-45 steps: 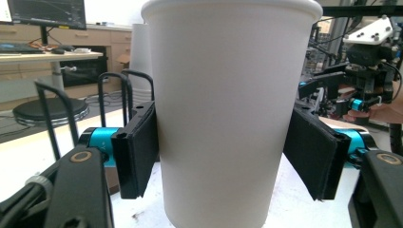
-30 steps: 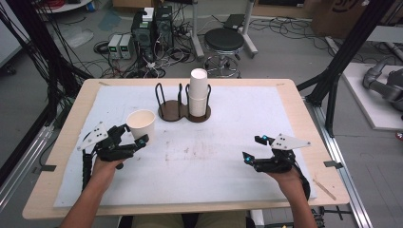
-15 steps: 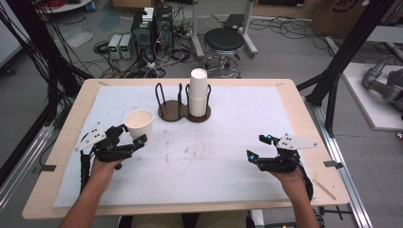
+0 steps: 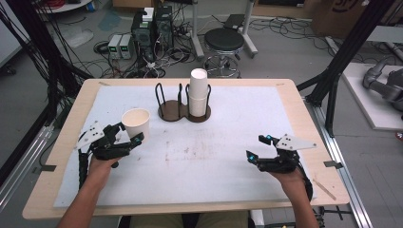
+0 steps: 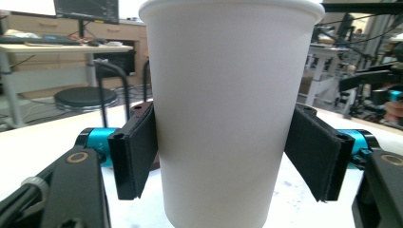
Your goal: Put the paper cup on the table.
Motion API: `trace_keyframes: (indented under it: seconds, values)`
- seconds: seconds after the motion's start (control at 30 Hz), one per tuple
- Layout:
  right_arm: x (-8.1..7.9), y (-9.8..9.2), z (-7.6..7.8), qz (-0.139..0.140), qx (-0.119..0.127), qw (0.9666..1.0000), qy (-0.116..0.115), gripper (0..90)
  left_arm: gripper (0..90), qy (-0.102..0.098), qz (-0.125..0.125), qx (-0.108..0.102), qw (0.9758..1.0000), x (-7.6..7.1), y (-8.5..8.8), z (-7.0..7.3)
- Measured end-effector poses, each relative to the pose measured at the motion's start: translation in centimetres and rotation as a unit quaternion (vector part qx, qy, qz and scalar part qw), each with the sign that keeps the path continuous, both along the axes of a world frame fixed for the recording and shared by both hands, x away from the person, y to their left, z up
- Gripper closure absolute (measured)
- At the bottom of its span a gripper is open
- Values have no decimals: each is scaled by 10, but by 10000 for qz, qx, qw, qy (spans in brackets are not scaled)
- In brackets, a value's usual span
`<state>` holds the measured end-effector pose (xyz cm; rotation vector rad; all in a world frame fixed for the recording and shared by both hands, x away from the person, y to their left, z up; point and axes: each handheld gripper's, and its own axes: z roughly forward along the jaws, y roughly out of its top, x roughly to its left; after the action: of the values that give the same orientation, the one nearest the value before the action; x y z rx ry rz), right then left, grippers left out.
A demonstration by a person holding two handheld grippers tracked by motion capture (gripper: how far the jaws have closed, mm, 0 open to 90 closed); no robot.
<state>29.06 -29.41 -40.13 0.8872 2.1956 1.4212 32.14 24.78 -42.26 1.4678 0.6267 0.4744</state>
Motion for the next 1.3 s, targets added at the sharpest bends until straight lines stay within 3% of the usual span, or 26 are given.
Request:
trace_keyframes:
  seconds: [0.17,0.53,0.67,0.8,0.83,0.87,0.9,0.93,0.97,1.1,1.13,1.17,1.2,1.3]
  values:
    - [-3,1,-1,58,-18,10000,-29,222,294,28,104,-10,9999,3,5,-2]
    - [-2,3,-2,128,-33,9999,-7,222,295,439,397,127,9982,21,18,-20]
    - [-1,4,-2,142,-61,9999,0,222,296,646,550,289,9960,26,20,-25]
    - [-2,4,-2,141,-48,9999,21,222,298,919,837,671,9900,27,17,-27]
    - [-2,4,-2,141,-48,9999,21,222,298,919,837,671,9900,27,17,-27]
    - [-2,4,-2,134,-45,9999,35,222,297,1050,1088,1057,9828,27,15,-28]
    - [-2,4,-2,141,-49,9999,28,222,297,1094,1129,1184,9804,27,14,-29]
    - [-2,4,-2,155,-64,9999,12,222,297,1151,1140,1246,9789,28,13,-29]
    - [-2,5,-2,159,-64,9998,31,222,297,1151,1140,1246,9789,28,13,-29]
    - [-2,6,-2,177,-77,9998,22,222,298,1204,1189,1603,9725,28,6,-29]
    - [-2,6,-2,172,-66,9998,13,222,299,1204,1189,1603,9725,28,6,-29]
    - [-2,6,-2,172,-66,9998,13,222,299,1272,1204,1681,9701,28,5,-29]
    - [-1,5,-2,177,-75,9998,3,222,305,1368,1213,1827,9660,28,3,-28]
    - [-2,5,-2,171,-71,9998,28,222,307,1513,1241,1855,9630,26,3,-27]
